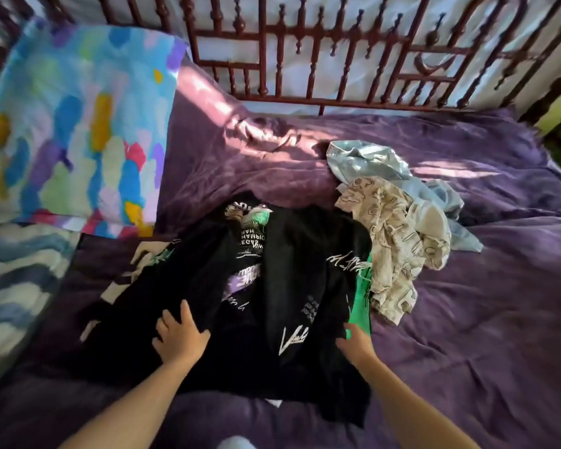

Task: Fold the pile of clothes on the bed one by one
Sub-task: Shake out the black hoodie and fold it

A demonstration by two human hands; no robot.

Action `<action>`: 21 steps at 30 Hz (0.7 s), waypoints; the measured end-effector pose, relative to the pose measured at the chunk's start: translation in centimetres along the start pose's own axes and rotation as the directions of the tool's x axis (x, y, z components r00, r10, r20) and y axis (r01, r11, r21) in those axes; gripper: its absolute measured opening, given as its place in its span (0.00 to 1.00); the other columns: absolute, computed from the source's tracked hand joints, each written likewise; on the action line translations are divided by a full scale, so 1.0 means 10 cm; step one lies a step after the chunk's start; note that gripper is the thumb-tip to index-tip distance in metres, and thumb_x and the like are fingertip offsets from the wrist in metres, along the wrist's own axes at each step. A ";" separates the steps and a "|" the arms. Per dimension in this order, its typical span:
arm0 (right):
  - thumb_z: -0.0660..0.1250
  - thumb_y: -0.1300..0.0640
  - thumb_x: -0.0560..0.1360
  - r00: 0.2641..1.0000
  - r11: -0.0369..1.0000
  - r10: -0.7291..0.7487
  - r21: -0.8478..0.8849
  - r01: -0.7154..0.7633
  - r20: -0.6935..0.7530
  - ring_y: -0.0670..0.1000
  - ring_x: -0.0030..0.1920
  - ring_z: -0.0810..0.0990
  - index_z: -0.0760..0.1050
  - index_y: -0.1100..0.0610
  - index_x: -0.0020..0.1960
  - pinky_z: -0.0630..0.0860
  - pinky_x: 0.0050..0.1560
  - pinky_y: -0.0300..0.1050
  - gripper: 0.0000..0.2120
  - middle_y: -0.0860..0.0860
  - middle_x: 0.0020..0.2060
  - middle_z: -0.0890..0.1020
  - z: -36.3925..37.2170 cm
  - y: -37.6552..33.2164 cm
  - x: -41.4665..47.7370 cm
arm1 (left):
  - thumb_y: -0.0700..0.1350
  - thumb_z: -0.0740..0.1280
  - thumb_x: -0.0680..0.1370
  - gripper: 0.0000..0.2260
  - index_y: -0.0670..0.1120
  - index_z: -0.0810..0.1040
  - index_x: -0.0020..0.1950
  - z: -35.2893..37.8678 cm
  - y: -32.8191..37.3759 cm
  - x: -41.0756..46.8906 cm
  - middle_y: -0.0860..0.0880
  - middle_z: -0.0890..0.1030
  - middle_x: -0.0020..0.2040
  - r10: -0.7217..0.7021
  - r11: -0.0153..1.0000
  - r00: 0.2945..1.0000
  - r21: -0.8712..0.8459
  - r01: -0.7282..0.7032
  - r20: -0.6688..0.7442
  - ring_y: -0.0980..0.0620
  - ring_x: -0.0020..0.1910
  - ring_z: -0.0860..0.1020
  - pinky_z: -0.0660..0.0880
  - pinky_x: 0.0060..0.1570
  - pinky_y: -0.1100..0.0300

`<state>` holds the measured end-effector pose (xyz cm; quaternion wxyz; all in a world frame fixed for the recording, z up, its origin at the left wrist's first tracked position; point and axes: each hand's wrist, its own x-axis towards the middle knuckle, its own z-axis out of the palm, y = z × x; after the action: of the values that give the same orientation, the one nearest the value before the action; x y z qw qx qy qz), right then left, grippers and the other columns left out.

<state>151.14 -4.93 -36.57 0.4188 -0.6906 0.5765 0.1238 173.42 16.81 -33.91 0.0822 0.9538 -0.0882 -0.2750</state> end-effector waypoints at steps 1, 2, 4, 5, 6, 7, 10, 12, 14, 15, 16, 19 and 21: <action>0.64 0.63 0.75 0.998 0.998 0.062 0.008 -0.062 0.007 0.55 0.50 0.76 0.67 0.63 0.69 0.73 0.52 0.42 0.23 0.63 0.61 0.74 0.15 0.20 -0.06 | 0.53 0.64 0.77 0.35 0.47 0.46 0.77 0.11 -0.21 -0.05 0.39 0.52 0.75 -0.079 0.994 0.996 -0.070 0.082 0.036 0.39 0.73 0.54 0.60 0.68 0.44; 0.64 0.62 0.75 0.993 0.994 0.113 0.006 -0.113 0.018 0.57 0.53 0.77 0.67 0.63 0.68 0.72 0.54 0.43 0.22 0.62 0.61 0.74 0.29 0.36 -0.11 | 0.51 0.64 0.77 0.35 0.46 0.48 0.77 0.18 -0.40 -0.09 0.38 0.56 0.74 -0.149 0.976 0.986 -0.149 0.159 0.071 0.37 0.71 0.58 0.62 0.66 0.43; 0.64 0.60 0.76 0.987 0.988 0.153 -0.035 -0.152 0.051 0.59 0.60 0.75 0.67 0.63 0.68 0.70 0.57 0.43 0.21 0.62 0.62 0.73 0.49 0.53 -0.21 | 0.48 0.65 0.77 0.33 0.42 0.53 0.76 0.29 -0.71 -0.13 0.37 0.64 0.71 -0.214 0.933 0.968 -0.265 0.243 0.135 0.35 0.67 0.65 0.66 0.65 0.43; 0.64 0.58 0.76 0.988 0.988 0.144 -0.062 -0.140 0.062 0.59 0.61 0.74 0.67 0.62 0.67 0.69 0.58 0.43 0.21 0.61 0.62 0.74 0.57 0.55 -0.24 | 0.47 0.65 0.77 0.31 0.40 0.55 0.75 0.31 -0.83 -0.13 0.37 0.66 0.70 -0.212 0.922 0.963 -0.292 0.253 0.163 0.36 0.67 0.66 0.66 0.65 0.44; 0.64 0.58 0.77 0.990 0.989 0.125 -0.093 -0.119 0.068 0.58 0.61 0.74 0.68 0.61 0.67 0.69 0.58 0.42 0.20 0.60 0.62 0.74 0.62 0.53 -0.28 | 0.47 0.65 0.77 0.29 0.40 0.58 0.74 0.33 -0.92 -0.11 0.38 0.68 0.69 -0.200 0.918 0.963 -0.308 0.249 0.180 0.37 0.67 0.67 0.66 0.65 0.45; 0.63 0.57 0.77 0.993 0.987 0.099 -0.133 -0.089 0.069 0.58 0.62 0.73 0.69 0.60 0.66 0.69 0.58 0.42 0.19 0.59 0.62 0.74 0.66 0.51 -0.29 | 0.47 0.65 0.77 0.28 0.40 0.61 0.73 0.33 -0.98 -0.09 0.38 0.70 0.68 -0.184 0.915 0.965 -0.325 0.237 0.186 0.38 0.66 0.68 0.66 0.65 0.46; 0.60 0.57 0.78 0.998 0.948 -0.029 -0.315 0.045 0.054 0.56 0.63 0.69 0.71 0.57 0.65 0.69 0.58 0.43 0.16 0.56 0.62 0.72 0.76 0.40 -0.30 | 0.48 0.67 0.77 0.26 0.41 0.64 0.71 0.29 -0.96 -0.04 0.40 0.71 0.67 -0.139 0.899 0.973 -0.390 0.201 0.181 0.39 0.66 0.69 0.66 0.66 0.47; 0.58 0.56 0.78 0.985 0.850 -0.152 -0.499 0.171 0.078 0.56 0.66 0.66 0.67 0.54 0.69 0.69 0.59 0.44 0.19 0.55 0.65 0.68 0.84 0.35 -0.32 | 0.47 0.67 0.76 0.28 0.41 0.62 0.73 0.29 -0.88 -0.02 0.41 0.70 0.69 -0.098 0.888 0.978 -0.427 0.170 0.185 0.41 0.67 0.68 0.66 0.66 0.50; 0.58 0.55 0.78 0.969 0.714 -0.204 -0.656 0.246 0.142 0.58 0.69 0.62 0.58 0.47 0.74 0.67 0.64 0.48 0.25 0.56 0.72 0.59 0.89 0.34 -0.35 | 0.46 0.68 0.76 0.28 0.41 0.61 0.73 0.34 -0.81 0.01 0.42 0.70 0.68 -0.082 0.866 0.981 -0.475 0.158 0.177 0.42 0.67 0.68 0.66 0.65 0.51; 0.58 0.57 0.78 0.974 0.673 -0.172 -0.704 0.226 0.148 0.59 0.69 0.61 0.55 0.44 0.74 0.66 0.65 0.50 0.27 0.57 0.73 0.55 0.89 0.36 -0.36 | 0.44 0.68 0.76 0.27 0.41 0.63 0.72 0.36 -0.79 0.02 0.41 0.71 0.67 -0.096 0.853 0.982 -0.495 0.165 0.162 0.41 0.66 0.69 0.66 0.64 0.51; 0.57 0.59 0.78 0.984 0.656 -0.129 -0.733 0.178 0.124 0.60 0.68 0.62 0.56 0.44 0.74 0.67 0.64 0.50 0.27 0.57 0.73 0.55 0.85 0.39 -0.35 | 0.43 0.67 0.76 0.25 0.40 0.65 0.71 0.38 -0.79 0.04 0.41 0.72 0.66 -0.122 0.843 0.982 -0.507 0.178 0.142 0.41 0.65 0.71 0.68 0.64 0.50; 0.54 0.63 0.77 0.995 0.724 -0.104 -0.685 0.077 0.002 0.57 0.61 0.72 0.67 0.54 0.67 0.73 0.57 0.49 0.19 0.55 0.64 0.70 0.56 0.55 -0.25 | 0.36 0.65 0.76 0.18 0.38 0.71 0.66 0.40 -0.82 0.06 0.38 0.76 0.60 -0.192 0.831 0.978 -0.516 0.208 0.085 0.38 0.59 0.74 0.71 0.61 0.48; 0.57 0.63 0.76 0.978 0.725 -0.160 -0.688 0.026 -0.132 0.59 0.58 0.74 0.73 0.58 0.60 0.75 0.54 0.50 0.14 0.56 0.58 0.75 0.19 0.65 -0.17 | 0.34 0.64 0.75 0.16 0.37 0.72 0.64 0.37 -0.86 0.07 0.37 0.77 0.58 -0.212 0.803 0.975 -0.557 0.213 0.068 0.38 0.58 0.74 0.71 0.61 0.47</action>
<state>145.38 -2.32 -39.48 0.0872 -0.8324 0.4908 0.2419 173.03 24.58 -39.14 0.3272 0.8910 0.1035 -0.2973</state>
